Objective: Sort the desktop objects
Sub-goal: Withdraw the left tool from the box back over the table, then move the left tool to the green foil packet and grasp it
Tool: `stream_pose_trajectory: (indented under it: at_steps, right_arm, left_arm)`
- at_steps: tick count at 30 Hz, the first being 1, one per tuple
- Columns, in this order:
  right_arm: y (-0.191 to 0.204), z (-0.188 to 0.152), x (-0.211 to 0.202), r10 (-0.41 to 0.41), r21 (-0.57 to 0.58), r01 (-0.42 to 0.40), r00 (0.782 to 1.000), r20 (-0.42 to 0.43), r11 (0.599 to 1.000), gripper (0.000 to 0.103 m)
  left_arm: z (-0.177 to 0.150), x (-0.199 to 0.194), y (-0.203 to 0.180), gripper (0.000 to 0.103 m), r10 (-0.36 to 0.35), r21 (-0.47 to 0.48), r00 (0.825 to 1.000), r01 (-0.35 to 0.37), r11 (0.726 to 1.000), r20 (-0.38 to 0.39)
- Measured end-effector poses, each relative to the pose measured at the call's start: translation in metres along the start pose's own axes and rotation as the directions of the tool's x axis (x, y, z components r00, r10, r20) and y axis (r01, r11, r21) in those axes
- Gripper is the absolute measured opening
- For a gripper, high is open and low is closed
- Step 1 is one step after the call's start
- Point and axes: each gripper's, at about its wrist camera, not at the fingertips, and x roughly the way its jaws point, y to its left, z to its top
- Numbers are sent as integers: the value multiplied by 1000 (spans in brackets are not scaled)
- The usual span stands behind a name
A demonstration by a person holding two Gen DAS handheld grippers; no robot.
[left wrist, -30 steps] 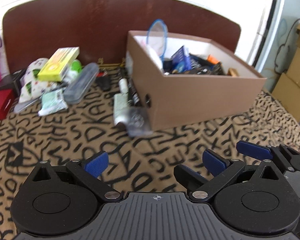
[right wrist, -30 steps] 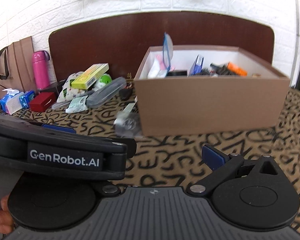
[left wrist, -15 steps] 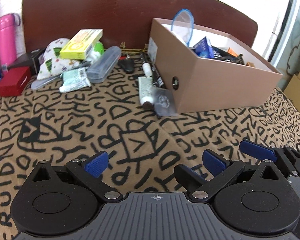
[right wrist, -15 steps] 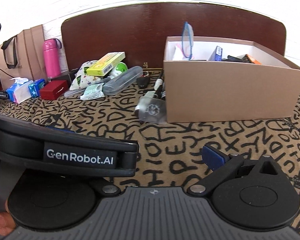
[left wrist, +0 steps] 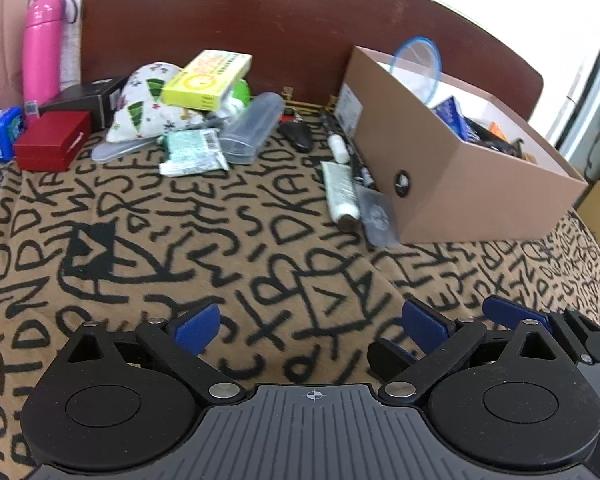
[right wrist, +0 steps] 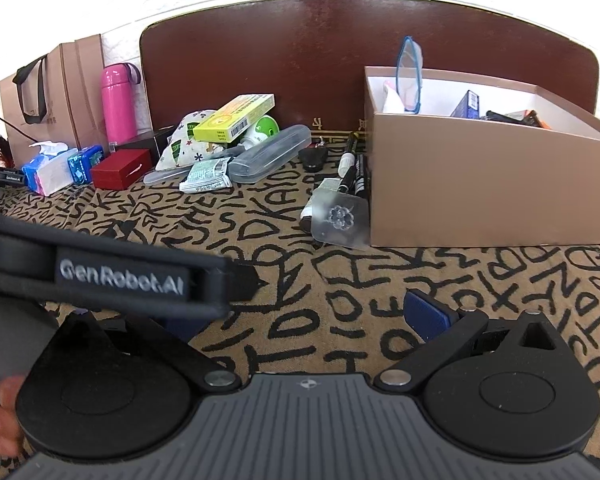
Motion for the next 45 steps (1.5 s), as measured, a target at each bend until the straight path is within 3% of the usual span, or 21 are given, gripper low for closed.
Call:
stream_pose_trajectory:
  at_steps: [7, 21, 27, 40, 41, 43, 45]
  right_arm:
    - [17, 12, 21, 53, -59, -52, 998, 15, 997, 102]
    - [51, 56, 93, 156, -146, -152, 988, 17, 978, 86]
    - [58, 73, 128, 195, -161, -193, 981, -2, 968, 75]
    - [72, 88, 176, 250, -217, -253, 967, -41, 943, 63]
    - [72, 89, 179, 253, -214, -258, 966, -47, 942, 60]
    - [75, 90, 182, 259, -214, -266, 964, -60, 940, 51]
    - [77, 91, 181, 241, -225, -248, 969, -60, 942, 45]
  left_arm:
    - [18, 5, 28, 99, 44, -29, 999, -43, 999, 25]
    - [73, 45, 89, 87, 91, -77, 995, -88, 993, 38]
    - [92, 70, 107, 84, 72, -102, 997, -69, 992, 26]
    - [111, 106, 123, 81, 22, -118, 1000, -20, 993, 13]
    - [112, 107, 123, 78, 12, -113, 1000, -11, 993, 12]
    - [114, 109, 123, 59, -25, -115, 1000, 24, 993, -4]
    - [115, 108, 121, 53, -12, -115, 1000, 11, 993, -11]
